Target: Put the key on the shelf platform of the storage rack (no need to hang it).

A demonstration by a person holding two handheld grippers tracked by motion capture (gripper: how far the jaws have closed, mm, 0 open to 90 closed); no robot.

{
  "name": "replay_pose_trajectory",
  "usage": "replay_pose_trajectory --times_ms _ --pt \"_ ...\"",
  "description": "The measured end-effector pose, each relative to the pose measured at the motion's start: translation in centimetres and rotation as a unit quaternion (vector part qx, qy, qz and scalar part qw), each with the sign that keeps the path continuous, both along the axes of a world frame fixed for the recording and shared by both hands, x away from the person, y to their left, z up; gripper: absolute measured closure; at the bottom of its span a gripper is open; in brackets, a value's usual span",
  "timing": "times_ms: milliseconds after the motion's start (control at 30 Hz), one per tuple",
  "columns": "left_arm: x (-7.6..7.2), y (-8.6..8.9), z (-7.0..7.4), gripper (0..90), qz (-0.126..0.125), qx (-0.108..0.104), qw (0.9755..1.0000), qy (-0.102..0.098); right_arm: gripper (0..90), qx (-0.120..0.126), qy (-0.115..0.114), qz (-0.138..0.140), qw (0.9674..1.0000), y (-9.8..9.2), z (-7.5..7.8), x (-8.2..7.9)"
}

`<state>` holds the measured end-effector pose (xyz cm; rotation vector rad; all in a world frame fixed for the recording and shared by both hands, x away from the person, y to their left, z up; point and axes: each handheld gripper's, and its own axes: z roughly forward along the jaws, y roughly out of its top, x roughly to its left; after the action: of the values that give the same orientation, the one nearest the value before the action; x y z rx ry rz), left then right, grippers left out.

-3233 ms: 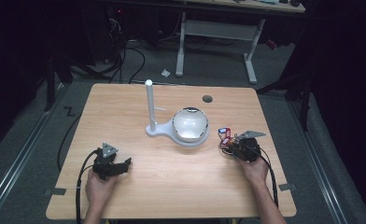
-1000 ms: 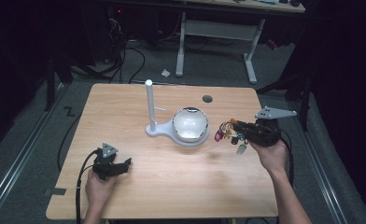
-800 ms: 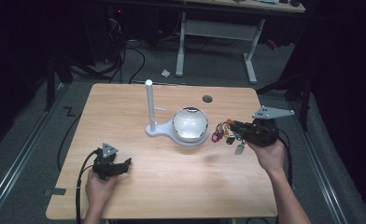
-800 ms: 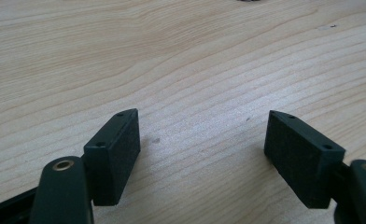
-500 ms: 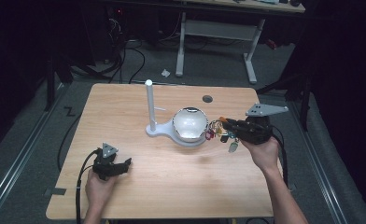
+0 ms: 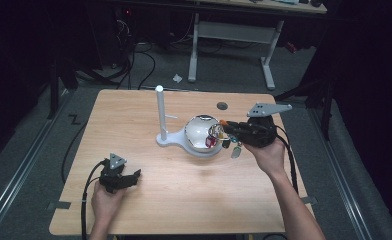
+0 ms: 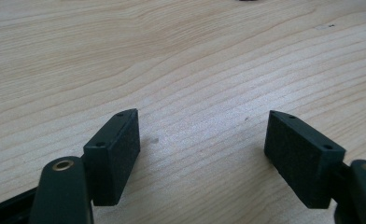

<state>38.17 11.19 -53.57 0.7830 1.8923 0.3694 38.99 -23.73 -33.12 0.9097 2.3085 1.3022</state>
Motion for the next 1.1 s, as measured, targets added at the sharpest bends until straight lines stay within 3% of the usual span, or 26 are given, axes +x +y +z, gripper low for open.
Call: replay_pose_trajectory --times_ms 533,1100 --pt "0.0 -0.1 0.0 27.1 0.003 -0.004 1.0 0.003 81.3 -0.001 0.021 -0.002 0.9998 2.0 -0.7 3.2" --pt "0.0 0.0 0.0 27.3 0.0 -0.001 1.0 0.0 81.3 0.001 0.041 -0.027 0.9988 3.1 -2.2 6.2"
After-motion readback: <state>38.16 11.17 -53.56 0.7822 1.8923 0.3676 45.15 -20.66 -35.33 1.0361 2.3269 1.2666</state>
